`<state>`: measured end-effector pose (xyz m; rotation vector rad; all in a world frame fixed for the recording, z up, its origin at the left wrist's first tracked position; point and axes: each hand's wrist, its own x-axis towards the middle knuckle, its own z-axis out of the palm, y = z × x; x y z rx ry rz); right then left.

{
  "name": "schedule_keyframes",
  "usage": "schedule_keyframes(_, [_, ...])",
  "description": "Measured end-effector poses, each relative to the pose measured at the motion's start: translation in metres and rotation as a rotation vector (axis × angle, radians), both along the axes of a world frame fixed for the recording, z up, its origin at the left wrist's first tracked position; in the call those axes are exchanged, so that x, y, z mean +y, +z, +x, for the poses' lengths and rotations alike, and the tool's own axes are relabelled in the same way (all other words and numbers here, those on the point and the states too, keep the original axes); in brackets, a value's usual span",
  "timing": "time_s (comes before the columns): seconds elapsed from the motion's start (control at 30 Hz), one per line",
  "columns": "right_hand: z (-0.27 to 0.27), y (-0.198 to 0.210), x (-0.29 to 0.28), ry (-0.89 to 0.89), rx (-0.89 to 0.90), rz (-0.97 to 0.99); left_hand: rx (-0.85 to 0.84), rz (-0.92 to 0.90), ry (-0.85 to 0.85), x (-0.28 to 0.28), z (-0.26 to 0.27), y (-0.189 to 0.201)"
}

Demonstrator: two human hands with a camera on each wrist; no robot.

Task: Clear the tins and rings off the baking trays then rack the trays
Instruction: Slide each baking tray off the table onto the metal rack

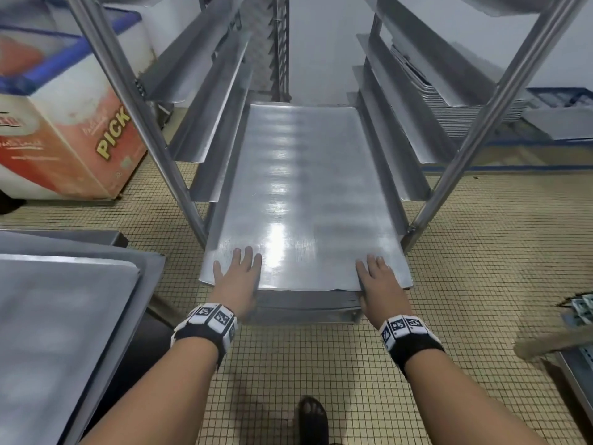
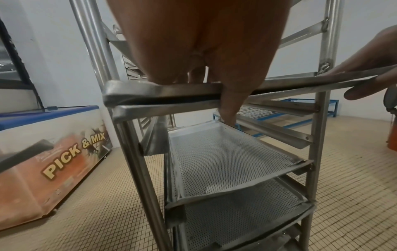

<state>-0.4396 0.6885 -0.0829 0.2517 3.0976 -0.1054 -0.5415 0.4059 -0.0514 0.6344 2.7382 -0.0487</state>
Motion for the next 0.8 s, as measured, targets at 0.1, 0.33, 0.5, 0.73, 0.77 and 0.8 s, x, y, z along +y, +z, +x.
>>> schedule_keyframes(0.1, [-0.026,-0.001,0.009,0.001,0.009,0.014,0.004,-0.003,-0.009,0.009,-0.024,0.003])
schedule_keyframes(0.33, [-0.08,0.001,0.03,-0.004,0.027,-0.021,-0.013,0.016,-0.016,0.025,-0.084,0.002])
schedule_keyframes(0.5, [-0.111,0.006,0.04,-0.001,0.017,-0.024,-0.014,0.055,0.001,0.034,-0.114,0.003])
schedule_keyframes(0.73, [-0.137,0.007,0.047,-0.007,0.011,-0.019,0.008,0.072,-0.016,0.04,-0.142,0.002])
schedule_keyframes(0.77, [-0.139,0.008,0.047,-0.008,0.009,-0.017,0.005,0.076,-0.015,0.041,-0.144,0.003])
schedule_keyframes(0.8, [-0.141,0.009,0.047,-0.009,0.005,-0.013,0.002,0.083,-0.013,0.042,-0.147,0.004])
